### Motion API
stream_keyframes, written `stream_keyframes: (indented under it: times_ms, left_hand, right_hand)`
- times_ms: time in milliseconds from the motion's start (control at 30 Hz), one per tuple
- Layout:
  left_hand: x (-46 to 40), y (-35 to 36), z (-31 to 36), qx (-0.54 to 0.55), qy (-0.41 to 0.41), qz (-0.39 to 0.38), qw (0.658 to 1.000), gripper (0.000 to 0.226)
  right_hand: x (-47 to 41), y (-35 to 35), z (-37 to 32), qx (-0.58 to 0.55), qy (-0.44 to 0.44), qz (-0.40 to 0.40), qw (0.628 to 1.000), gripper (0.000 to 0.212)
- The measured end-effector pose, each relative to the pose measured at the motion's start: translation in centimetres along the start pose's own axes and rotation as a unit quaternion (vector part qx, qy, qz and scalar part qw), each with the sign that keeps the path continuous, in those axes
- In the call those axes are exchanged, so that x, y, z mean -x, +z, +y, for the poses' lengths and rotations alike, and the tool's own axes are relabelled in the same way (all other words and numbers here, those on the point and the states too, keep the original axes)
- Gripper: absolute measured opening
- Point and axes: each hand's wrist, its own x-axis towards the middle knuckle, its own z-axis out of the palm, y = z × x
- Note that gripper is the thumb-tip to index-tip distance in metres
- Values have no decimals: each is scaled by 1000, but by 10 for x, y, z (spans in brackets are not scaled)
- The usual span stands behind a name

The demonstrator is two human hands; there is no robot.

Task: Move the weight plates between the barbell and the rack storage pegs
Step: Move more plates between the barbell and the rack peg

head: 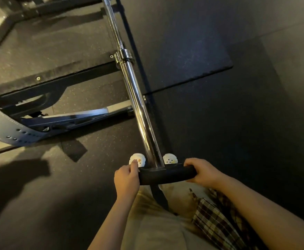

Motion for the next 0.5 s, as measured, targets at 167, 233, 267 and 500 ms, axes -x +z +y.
stream_keyframes:
  times_ms: [167, 233, 267, 500]
  left_hand:
    - [-1, 1, -2, 68, -46, 23, 996, 40]
    - [4, 1, -8, 118, -87, 39, 988, 39]
    - [9, 2, -12, 142, -106, 45, 983, 38]
    - [9, 5, -17, 169, -91, 60, 979, 44]
  right_hand:
    - [-14, -17, -9, 80, -16, -39, 996, 27]
    - [-22, -28, -19, 149, -48, -53, 986, 29]
    - [-26, -33, -24, 198, -70, -61, 976, 30]
    - [-36, -37, -22, 245, -108, -93, 959, 25]
